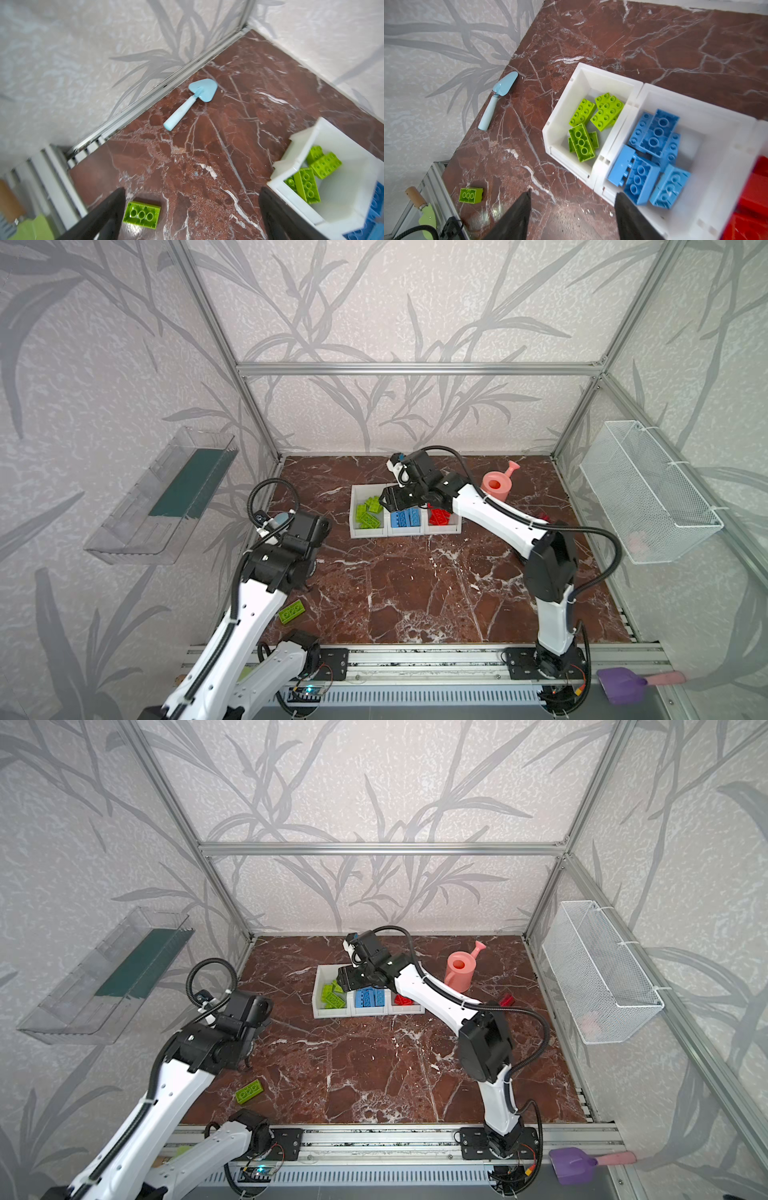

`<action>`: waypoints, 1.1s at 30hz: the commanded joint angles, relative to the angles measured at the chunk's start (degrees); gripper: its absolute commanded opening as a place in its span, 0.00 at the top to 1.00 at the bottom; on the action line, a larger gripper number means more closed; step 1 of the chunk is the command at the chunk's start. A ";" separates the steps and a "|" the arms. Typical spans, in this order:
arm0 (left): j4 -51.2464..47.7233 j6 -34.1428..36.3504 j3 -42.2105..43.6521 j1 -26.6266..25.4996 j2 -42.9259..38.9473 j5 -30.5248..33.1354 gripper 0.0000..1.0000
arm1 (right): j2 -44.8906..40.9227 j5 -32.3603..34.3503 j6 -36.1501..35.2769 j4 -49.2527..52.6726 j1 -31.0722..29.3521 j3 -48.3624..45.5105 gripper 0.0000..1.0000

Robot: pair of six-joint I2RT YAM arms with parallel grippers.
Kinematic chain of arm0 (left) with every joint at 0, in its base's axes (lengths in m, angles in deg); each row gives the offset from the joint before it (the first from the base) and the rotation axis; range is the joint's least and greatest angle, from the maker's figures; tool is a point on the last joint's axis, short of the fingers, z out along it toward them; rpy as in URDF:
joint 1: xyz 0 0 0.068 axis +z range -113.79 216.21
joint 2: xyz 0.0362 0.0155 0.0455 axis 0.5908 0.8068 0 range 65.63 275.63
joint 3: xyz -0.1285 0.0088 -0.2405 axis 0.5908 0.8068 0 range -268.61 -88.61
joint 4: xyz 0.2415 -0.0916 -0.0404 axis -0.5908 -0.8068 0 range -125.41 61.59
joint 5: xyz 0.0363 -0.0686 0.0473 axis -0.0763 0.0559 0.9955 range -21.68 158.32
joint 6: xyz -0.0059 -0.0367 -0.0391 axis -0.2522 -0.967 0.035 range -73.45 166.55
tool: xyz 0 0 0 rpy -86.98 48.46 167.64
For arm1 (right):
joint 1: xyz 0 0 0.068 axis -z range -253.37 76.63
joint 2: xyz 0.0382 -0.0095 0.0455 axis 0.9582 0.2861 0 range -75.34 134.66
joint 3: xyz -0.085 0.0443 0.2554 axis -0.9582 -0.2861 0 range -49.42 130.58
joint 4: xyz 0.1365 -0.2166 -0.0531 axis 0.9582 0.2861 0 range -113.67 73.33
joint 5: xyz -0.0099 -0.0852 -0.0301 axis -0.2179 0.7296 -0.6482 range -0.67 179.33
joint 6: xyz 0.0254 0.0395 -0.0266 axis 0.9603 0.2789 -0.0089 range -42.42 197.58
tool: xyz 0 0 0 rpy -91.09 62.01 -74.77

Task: Sort the legos into containers by color
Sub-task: 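Carry the lime-green brick with right gripper into the green compartment, then grasp the last lime-green brick near the robot with left gripper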

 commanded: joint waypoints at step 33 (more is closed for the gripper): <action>17.72 -31.44 31.50 27.08 5.68 -22.79 0.04 | -22.78 1.23 -0.73 -7.03 2.03 -34.56 0.35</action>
